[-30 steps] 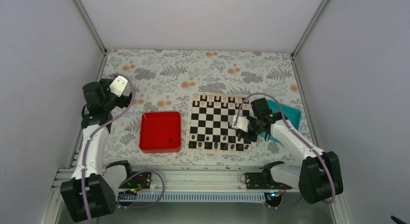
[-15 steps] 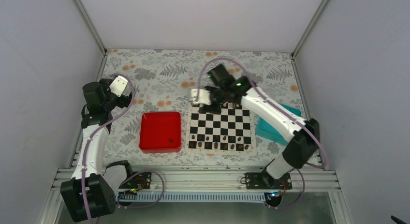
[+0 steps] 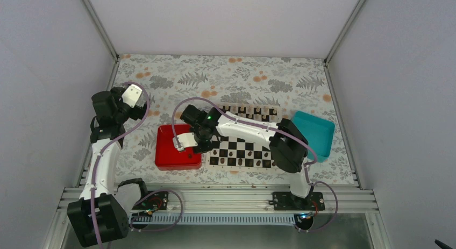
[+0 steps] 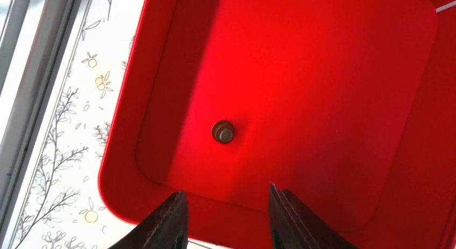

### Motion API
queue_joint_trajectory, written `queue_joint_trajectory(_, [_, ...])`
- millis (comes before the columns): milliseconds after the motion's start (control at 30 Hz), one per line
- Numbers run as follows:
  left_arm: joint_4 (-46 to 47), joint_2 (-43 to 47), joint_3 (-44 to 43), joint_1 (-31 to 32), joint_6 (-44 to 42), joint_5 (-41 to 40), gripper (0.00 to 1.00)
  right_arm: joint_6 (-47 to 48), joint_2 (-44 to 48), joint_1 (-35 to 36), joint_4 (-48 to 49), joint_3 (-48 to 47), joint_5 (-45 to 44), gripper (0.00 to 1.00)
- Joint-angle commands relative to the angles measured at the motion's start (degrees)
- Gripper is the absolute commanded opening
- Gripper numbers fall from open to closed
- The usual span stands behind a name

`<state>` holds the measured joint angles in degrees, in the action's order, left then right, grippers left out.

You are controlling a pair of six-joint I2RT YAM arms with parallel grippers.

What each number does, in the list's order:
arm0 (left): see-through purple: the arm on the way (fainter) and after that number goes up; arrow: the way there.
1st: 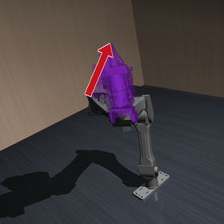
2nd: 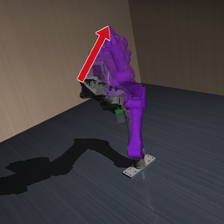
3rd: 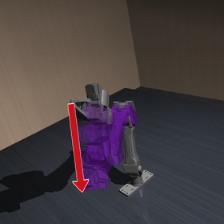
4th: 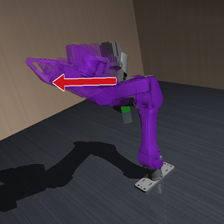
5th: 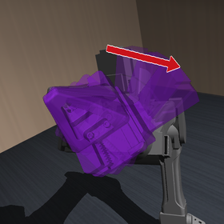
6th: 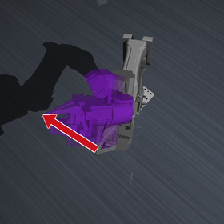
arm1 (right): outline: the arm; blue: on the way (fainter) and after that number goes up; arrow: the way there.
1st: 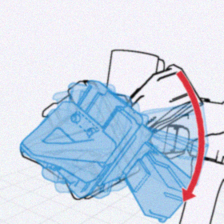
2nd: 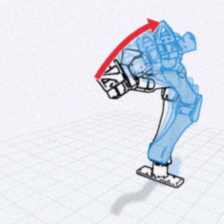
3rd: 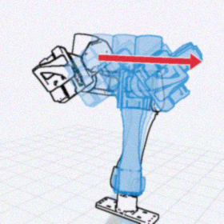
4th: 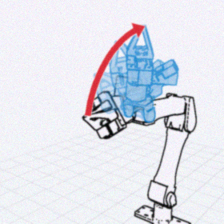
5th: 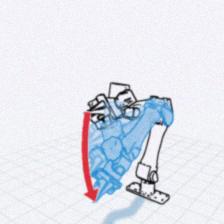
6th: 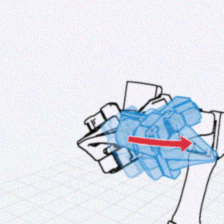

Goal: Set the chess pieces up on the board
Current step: Pick up the chess piece from the storage box.

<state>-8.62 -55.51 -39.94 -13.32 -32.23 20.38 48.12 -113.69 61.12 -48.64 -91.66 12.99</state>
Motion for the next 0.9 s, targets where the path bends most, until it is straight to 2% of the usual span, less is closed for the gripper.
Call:
queue_joint_trajectory(0, [1.7,1.1,0.4,0.2,-0.3,1.0,1.00,-0.5,-2.3,1.1,2.1,-3.4,-1.3,0.40])
queue_joint_trajectory(500, [2.2,2.4,1.1,0.2,-0.5,1.6,1.00,0.4,-11.3,3.0,-3.4,-11.3,-1.6,0.36])
queue_joint_trajectory(867, [2.3,2.9,1.4,0.2,-0.6,2.0,1.00,1.2,-13.3,4.0,-7.4,-12.0,-2.3,0.34])
